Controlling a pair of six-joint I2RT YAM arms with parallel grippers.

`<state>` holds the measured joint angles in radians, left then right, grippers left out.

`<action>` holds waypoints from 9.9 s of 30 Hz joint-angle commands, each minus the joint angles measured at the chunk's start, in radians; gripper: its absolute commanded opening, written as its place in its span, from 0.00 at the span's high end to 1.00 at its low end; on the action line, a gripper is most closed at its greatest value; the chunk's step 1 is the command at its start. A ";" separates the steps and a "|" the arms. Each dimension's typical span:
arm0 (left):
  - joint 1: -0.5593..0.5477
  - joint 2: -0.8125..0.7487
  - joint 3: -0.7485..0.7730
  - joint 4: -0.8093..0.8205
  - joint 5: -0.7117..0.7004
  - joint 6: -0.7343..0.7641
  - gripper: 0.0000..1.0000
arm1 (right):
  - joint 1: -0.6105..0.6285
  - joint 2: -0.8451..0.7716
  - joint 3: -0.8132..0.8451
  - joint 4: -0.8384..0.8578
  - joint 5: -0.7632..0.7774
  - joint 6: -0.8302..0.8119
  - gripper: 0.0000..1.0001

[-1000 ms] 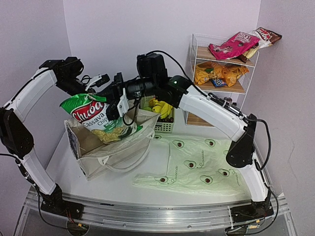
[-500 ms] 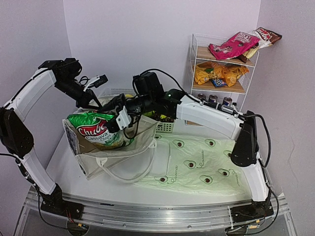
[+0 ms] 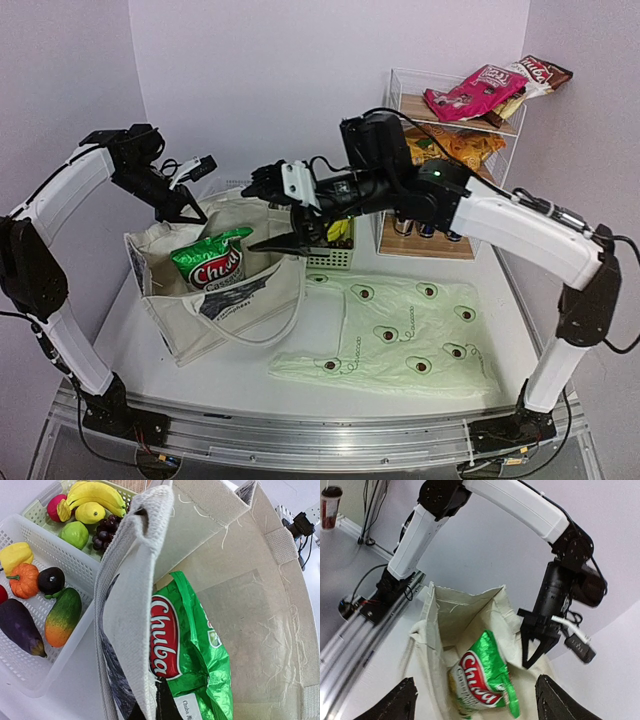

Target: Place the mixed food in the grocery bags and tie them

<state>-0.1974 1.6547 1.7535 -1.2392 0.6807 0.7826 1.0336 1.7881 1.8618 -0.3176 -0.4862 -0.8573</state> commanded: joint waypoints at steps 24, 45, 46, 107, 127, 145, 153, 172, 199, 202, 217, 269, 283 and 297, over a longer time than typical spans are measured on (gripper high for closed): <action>0.003 -0.086 -0.102 0.101 0.100 -0.119 1.00 | -0.621 -0.389 -0.556 0.175 0.612 1.625 0.45; 0.004 -0.077 -0.076 0.085 0.132 -0.103 1.00 | -0.706 0.030 -0.361 0.618 0.702 1.846 0.41; 0.004 -0.076 -0.077 0.084 0.134 -0.101 1.00 | -0.707 0.046 -0.348 0.619 0.708 1.850 0.41; 0.003 -0.099 -0.078 0.069 0.152 -0.078 1.00 | -0.692 -0.121 -0.451 0.672 0.676 1.682 1.00; 0.003 -0.101 -0.088 0.073 0.166 -0.075 1.00 | -0.652 -0.253 -0.537 0.564 0.588 1.601 1.00; 0.003 -0.113 -0.098 0.068 0.166 -0.070 1.00 | -0.672 -0.087 -0.379 0.492 0.626 1.622 0.52; 0.003 -0.113 -0.088 0.062 0.171 -0.071 1.00 | -0.688 -0.015 -0.353 0.487 0.733 1.717 0.42; 0.004 -0.116 -0.096 0.064 0.166 -0.063 1.00 | -0.693 -0.110 -0.361 0.469 0.664 1.609 1.00; 0.004 -0.094 -0.073 0.079 0.157 -0.069 1.00 | -0.586 -0.534 -0.423 -0.049 0.213 1.412 1.00; 0.003 -0.092 -0.075 0.083 0.155 -0.073 1.00 | -0.490 -0.535 -0.389 -0.084 0.155 1.291 1.00; 0.004 -0.100 -0.077 0.103 0.133 -0.101 1.00 | -0.007 -0.020 0.140 -0.187 0.195 0.172 1.00; 0.003 -0.063 -0.096 0.124 0.079 -0.114 1.00 | -0.681 -0.138 -0.098 -0.184 0.747 0.878 0.26; 0.004 -0.052 -0.072 0.081 0.065 -0.099 1.00 | -0.754 -0.036 -0.253 0.270 0.725 0.654 0.23; 0.003 -0.043 -0.063 0.060 0.079 -0.087 1.00 | -0.798 0.030 -0.293 0.308 0.765 0.673 0.21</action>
<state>-0.1974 1.6085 1.6676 -1.1457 0.7583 0.6807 0.2598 1.7924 1.5883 -0.0486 0.2362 -0.1987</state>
